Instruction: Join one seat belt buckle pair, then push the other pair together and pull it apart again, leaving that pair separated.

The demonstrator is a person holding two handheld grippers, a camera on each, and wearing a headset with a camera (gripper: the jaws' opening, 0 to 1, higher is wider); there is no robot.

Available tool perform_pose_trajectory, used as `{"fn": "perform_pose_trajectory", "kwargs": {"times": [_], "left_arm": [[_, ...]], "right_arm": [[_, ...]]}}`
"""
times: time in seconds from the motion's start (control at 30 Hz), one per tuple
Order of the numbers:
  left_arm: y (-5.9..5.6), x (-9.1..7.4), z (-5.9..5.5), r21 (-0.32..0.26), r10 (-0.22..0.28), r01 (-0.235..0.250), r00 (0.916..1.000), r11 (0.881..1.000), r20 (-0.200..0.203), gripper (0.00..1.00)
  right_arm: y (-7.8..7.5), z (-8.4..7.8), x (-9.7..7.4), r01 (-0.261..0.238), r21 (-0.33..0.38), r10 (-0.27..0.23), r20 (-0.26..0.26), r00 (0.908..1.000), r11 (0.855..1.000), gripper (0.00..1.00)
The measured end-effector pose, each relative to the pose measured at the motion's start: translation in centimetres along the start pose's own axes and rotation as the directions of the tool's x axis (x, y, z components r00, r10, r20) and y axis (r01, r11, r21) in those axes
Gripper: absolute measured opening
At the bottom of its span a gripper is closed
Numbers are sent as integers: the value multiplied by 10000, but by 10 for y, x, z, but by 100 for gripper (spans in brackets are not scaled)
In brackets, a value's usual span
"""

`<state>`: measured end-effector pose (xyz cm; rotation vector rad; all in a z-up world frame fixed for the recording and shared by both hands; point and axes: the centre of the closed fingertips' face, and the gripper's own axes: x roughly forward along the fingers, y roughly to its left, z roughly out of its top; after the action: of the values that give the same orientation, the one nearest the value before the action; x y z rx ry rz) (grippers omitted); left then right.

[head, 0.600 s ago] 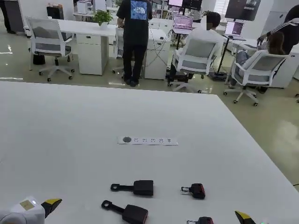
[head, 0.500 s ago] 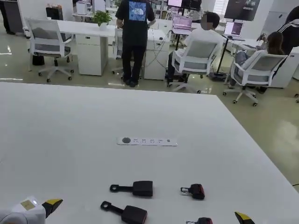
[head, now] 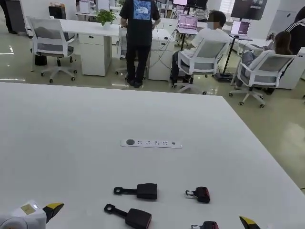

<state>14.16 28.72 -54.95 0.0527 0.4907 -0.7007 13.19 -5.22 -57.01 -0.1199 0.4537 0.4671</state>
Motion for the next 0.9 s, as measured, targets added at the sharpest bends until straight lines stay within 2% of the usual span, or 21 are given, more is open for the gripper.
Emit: {"fn": "perform_pose_trajectory", "kwargs": {"times": [0.6, 0.9], "left_arm": [[12, 5, -3, 93, 13, -15, 9999, 10000, 111, 95], [7, 3, 3, 241, 49, -55, 9997, 9997, 228, 95]], "right_arm": [[-1, 0, 1, 25, 4, -25, 32, 10000, 10000, 100], [2, 5, -2, 7, -7, -7, 13, 10000, 10000, 100]]}}
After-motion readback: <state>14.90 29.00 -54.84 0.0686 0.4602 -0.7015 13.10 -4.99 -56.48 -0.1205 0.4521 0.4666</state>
